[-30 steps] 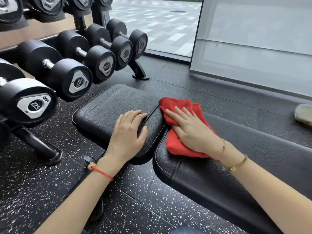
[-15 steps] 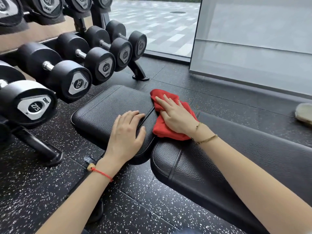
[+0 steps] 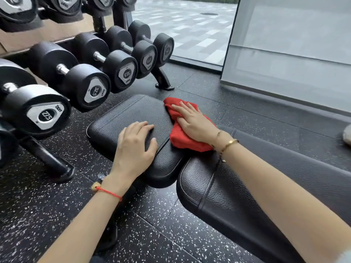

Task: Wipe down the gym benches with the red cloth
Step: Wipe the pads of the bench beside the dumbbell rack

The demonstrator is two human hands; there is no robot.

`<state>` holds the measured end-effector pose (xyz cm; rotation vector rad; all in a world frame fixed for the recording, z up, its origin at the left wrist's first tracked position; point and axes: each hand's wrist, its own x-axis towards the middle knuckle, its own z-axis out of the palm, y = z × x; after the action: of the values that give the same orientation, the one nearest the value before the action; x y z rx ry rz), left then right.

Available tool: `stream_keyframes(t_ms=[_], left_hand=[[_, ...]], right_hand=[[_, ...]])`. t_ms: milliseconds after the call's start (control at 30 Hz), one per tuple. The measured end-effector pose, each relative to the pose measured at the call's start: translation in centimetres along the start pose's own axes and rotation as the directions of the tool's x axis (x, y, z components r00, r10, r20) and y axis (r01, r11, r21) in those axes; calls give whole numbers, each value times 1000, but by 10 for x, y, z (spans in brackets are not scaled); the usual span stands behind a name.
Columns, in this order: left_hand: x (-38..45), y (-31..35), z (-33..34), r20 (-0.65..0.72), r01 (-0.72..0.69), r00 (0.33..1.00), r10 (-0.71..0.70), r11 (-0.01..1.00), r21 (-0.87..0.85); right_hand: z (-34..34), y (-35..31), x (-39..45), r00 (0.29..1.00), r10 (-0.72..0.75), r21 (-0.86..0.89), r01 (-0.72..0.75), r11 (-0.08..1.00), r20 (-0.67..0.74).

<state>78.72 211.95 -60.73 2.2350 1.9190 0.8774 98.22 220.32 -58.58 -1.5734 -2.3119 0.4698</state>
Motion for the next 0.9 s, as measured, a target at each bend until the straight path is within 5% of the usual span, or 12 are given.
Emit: stream_keyframes(t_ms=[200, 500, 900], left_hand=[[-1, -1, 2, -26, -1, 1000, 1, 1000, 13], [-1, 10, -3, 30, -41, 999, 42, 999, -31], [-4, 71, 18, 106, -175, 977, 187, 978, -117]], right_hand=[[4, -12, 8, 999, -42, -22, 42, 999, -7], [-9, -33, -109, 982, -111, -173, 137, 975, 150], [-21, 1, -102, 968, 243, -224, -250, 942, -59]])
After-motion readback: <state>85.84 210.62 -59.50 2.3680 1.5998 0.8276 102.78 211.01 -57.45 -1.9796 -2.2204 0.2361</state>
